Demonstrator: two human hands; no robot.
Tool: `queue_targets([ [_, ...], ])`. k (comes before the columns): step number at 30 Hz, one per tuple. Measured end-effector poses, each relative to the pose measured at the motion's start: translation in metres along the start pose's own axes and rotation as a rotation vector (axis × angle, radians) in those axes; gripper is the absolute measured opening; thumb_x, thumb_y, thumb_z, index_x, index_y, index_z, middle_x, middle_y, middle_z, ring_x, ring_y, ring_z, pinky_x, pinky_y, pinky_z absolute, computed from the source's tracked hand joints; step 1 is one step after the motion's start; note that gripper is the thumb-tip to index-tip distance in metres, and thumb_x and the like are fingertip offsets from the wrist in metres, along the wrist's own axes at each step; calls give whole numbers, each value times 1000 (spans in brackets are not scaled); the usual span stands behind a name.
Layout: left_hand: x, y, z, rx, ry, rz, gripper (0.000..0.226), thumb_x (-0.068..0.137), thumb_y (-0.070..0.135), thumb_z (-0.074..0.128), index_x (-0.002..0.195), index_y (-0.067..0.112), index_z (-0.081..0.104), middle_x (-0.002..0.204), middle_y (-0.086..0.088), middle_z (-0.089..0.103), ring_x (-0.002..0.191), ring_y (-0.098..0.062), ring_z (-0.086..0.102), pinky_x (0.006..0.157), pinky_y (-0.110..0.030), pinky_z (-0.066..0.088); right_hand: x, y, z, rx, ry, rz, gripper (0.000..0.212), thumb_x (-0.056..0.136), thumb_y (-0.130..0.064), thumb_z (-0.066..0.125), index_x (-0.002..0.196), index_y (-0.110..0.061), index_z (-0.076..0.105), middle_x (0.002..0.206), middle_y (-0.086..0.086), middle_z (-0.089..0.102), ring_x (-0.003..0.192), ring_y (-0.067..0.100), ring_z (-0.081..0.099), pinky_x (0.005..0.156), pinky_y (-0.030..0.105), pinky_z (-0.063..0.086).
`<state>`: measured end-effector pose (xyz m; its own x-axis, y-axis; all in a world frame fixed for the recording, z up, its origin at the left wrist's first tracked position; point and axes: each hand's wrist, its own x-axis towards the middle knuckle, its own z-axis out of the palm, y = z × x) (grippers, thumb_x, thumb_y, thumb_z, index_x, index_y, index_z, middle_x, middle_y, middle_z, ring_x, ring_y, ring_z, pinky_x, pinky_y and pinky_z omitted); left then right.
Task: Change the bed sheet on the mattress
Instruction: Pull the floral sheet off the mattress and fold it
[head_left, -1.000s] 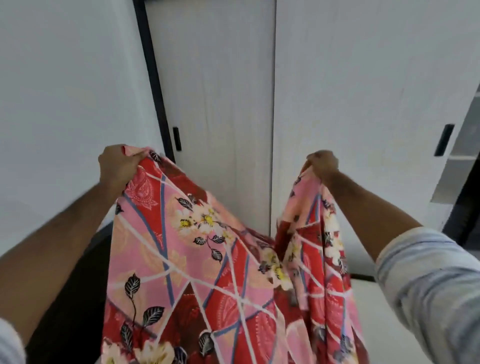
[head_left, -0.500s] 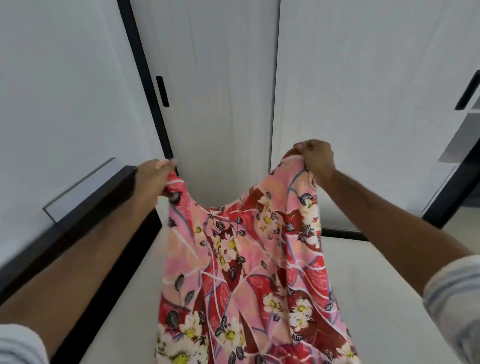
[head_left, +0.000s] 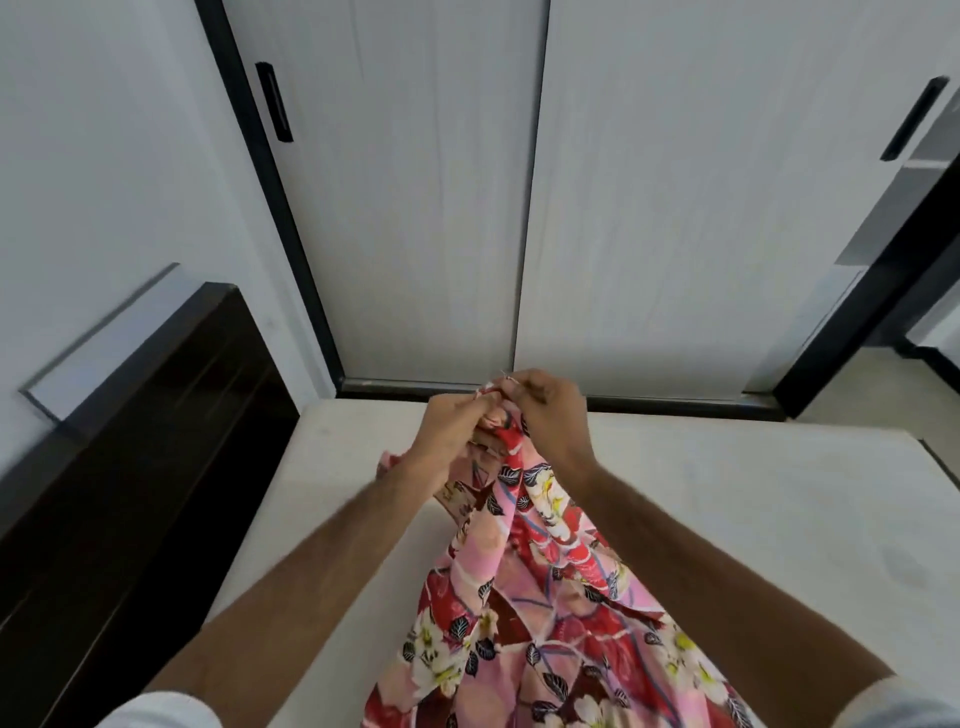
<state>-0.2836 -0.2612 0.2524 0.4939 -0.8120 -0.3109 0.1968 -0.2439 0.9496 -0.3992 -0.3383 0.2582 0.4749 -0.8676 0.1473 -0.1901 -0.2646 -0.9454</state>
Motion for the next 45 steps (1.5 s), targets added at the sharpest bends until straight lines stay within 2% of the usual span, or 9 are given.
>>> queue_targets([
  [3,-1,-3,-2,-15,-18,-12,37,98,25,65,98,-12,70,80,-20,68,58,-29,67,57,-37,58,-13,5,2,38,48,23,14,95,-18,67,100,-16,80,89,-8,78,84,6,72,79,25,57],
  [9,-8,-7,-6,-30,-54,38,32,102,22,59,92,-6,71,83,-20,71,58,-25,70,54,-36,60,-30,5,5,52,68,23,15,97,-15,63,101,-15,78,89,-9,77,83,3,71,77,19,57],
  [14,-13,-13,-6,9,-58,148,16,99,25,63,97,12,55,89,-10,72,74,-22,73,68,-41,60,-35,4,10,162,102,93,14,97,-15,65,99,-15,78,87,-5,78,84,11,74,83,34,61],
  [17,-14,-21,-10,121,-50,282,37,89,35,75,108,33,44,100,-9,76,86,-24,76,76,-42,62,-38,4,13,200,123,123,15,97,-15,64,100,-17,78,87,-5,78,83,12,75,81,36,62],
  [23,-24,-23,-12,386,12,461,36,89,21,77,115,29,52,99,10,74,85,1,71,71,-12,54,-41,1,16,203,115,147,16,98,-16,63,101,-18,78,87,-6,78,83,12,75,82,36,62],
  [27,-25,-23,-14,339,-9,440,17,94,34,70,102,27,57,97,6,76,84,-8,74,79,-35,63,-44,-3,15,194,105,130,15,97,-19,64,94,-27,76,85,-8,78,82,11,74,81,34,62],
  [31,-25,-22,-15,283,-20,413,10,96,27,68,99,21,59,94,0,76,84,-16,75,79,-48,63,-47,-7,11,222,100,135,14,97,-18,64,95,-21,77,83,-4,78,80,13,74,81,36,62],
  [35,-27,-21,-12,219,47,455,6,93,21,72,94,22,67,91,1,75,89,-20,73,69,-39,62,-49,-9,11,231,91,163,15,97,-17,64,101,-17,78,88,-5,78,84,14,75,84,39,62],
  [45,-31,-15,11,193,261,587,14,88,27,78,84,33,65,92,11,66,90,-6,64,80,-29,56,-53,-27,2,387,73,225,19,100,-14,58,102,-13,77,89,4,78,85,22,75,82,41,62],
])
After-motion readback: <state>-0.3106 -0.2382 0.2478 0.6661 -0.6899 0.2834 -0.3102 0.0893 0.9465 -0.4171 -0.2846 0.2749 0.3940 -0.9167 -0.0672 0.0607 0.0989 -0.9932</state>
